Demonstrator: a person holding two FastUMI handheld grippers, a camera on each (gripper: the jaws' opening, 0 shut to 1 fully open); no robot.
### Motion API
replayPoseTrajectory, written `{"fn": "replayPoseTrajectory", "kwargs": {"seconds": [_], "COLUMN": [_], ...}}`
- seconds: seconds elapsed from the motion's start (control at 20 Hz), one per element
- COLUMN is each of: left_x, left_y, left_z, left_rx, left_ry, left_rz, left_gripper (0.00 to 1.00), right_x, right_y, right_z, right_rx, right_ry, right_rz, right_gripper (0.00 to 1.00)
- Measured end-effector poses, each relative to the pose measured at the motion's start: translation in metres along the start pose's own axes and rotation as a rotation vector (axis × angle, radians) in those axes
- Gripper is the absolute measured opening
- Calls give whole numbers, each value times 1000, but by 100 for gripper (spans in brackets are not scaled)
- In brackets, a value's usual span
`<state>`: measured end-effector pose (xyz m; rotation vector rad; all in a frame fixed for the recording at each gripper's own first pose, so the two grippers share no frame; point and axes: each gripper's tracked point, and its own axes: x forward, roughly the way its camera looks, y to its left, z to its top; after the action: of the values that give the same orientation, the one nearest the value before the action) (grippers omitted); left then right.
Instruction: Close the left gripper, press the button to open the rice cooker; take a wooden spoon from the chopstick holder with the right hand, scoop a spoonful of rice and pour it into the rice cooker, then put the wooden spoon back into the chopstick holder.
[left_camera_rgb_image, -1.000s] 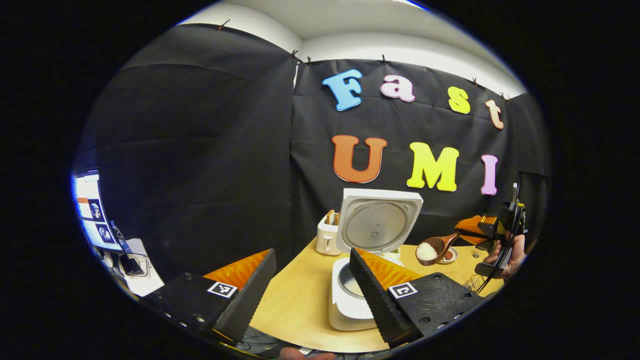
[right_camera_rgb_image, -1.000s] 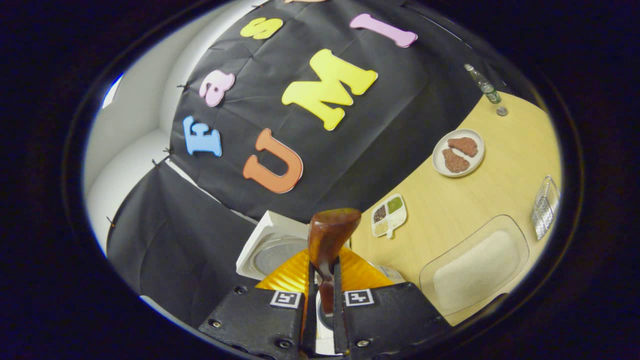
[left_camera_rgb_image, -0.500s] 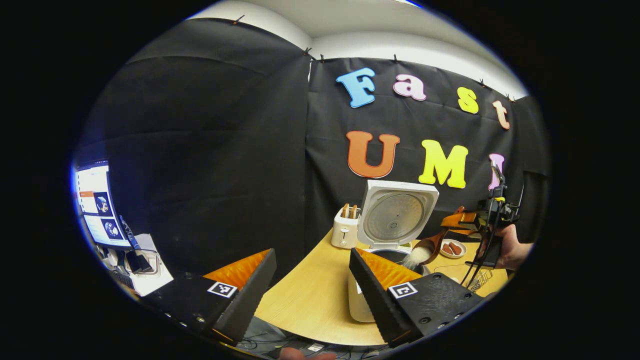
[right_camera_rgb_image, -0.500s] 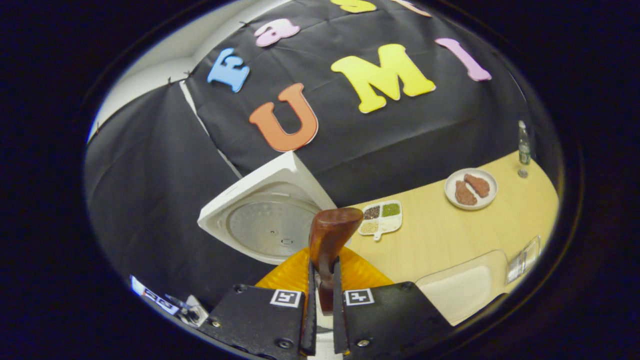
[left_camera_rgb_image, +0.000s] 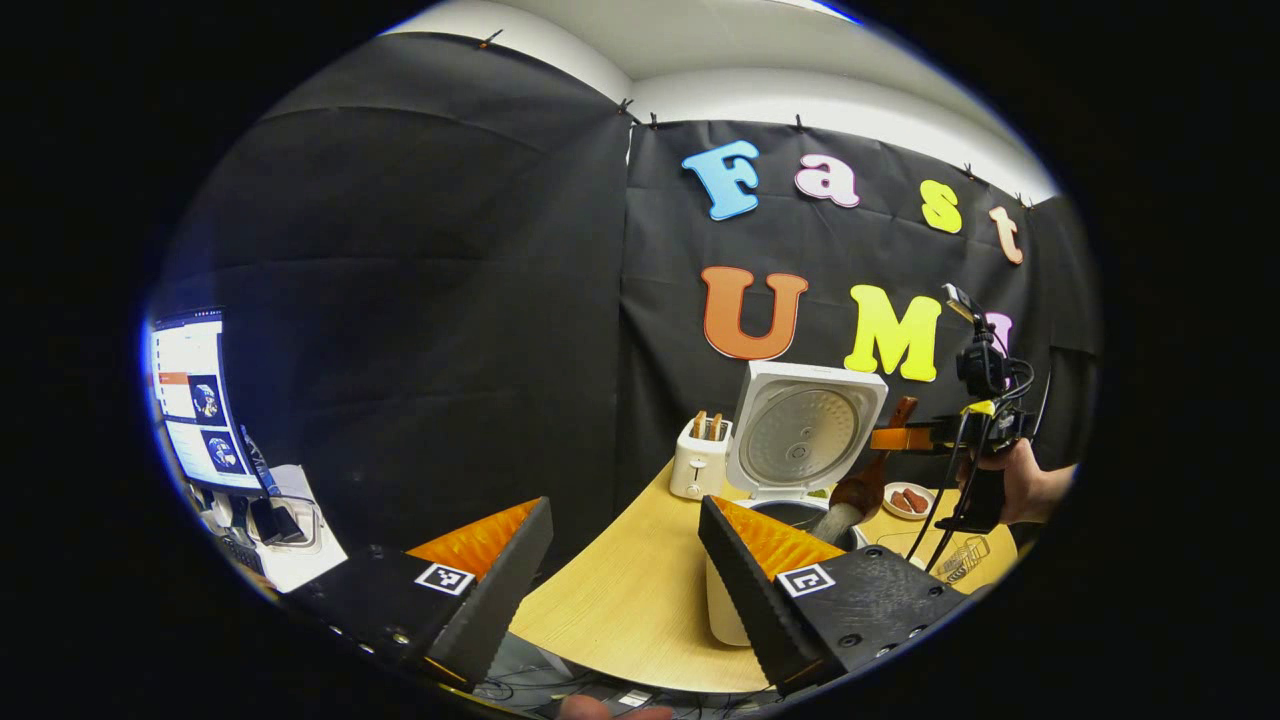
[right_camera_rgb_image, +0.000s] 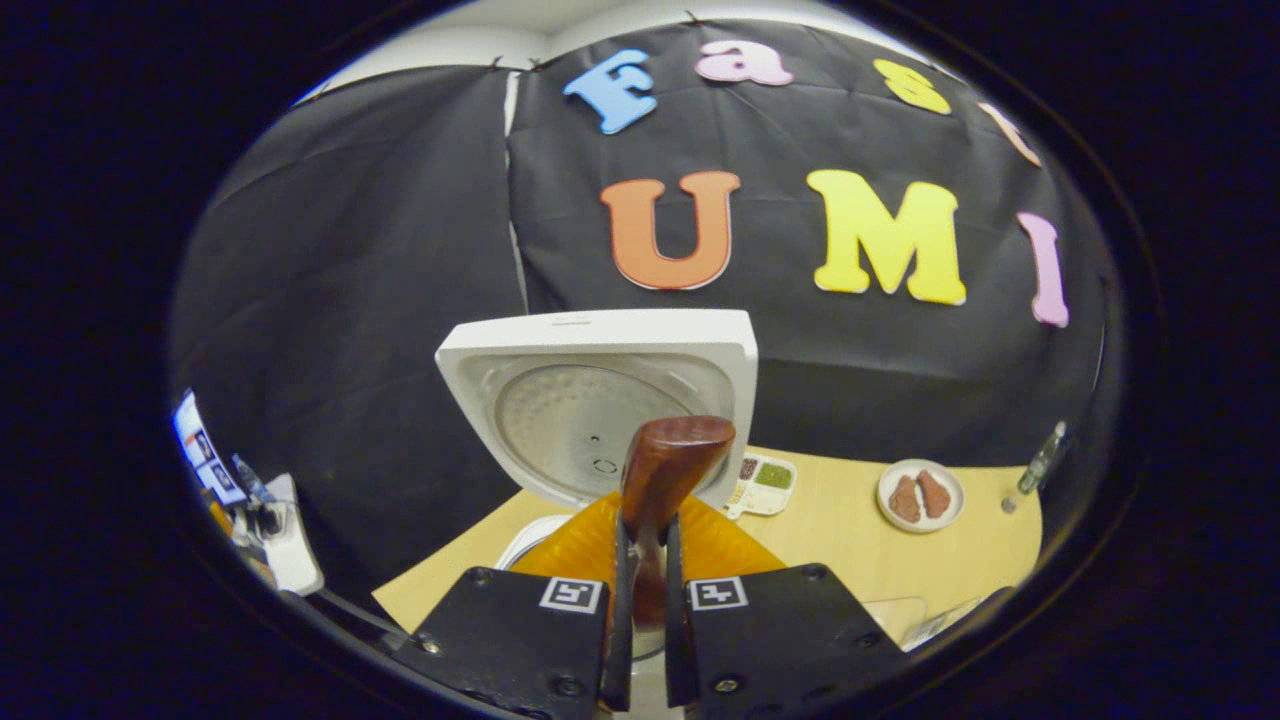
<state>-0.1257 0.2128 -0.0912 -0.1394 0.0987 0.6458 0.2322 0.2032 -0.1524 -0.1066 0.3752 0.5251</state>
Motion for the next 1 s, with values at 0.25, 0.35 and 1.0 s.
{"fn": "replayPoseTrajectory", "kwargs": {"seconds": [0.25, 0.35, 1.0], "left_x": [1, 2, -5], "left_y": [1, 0, -12], "left_z": [3, 5, 5], "left_rx": [4, 6, 5], "left_ry": [-16, -22, -18], "left_rz": [-12, -15, -11], "left_gripper": [94, 94, 94], "right_x": [-12, -17, -11], "right_y": [25, 39, 23], "right_z": [12, 16, 9], "right_rx": [-248, -357, -210], "right_ry": [-72, -100, -81], "right_rz": [10, 23, 62], "right_gripper": [18, 18, 18]}}
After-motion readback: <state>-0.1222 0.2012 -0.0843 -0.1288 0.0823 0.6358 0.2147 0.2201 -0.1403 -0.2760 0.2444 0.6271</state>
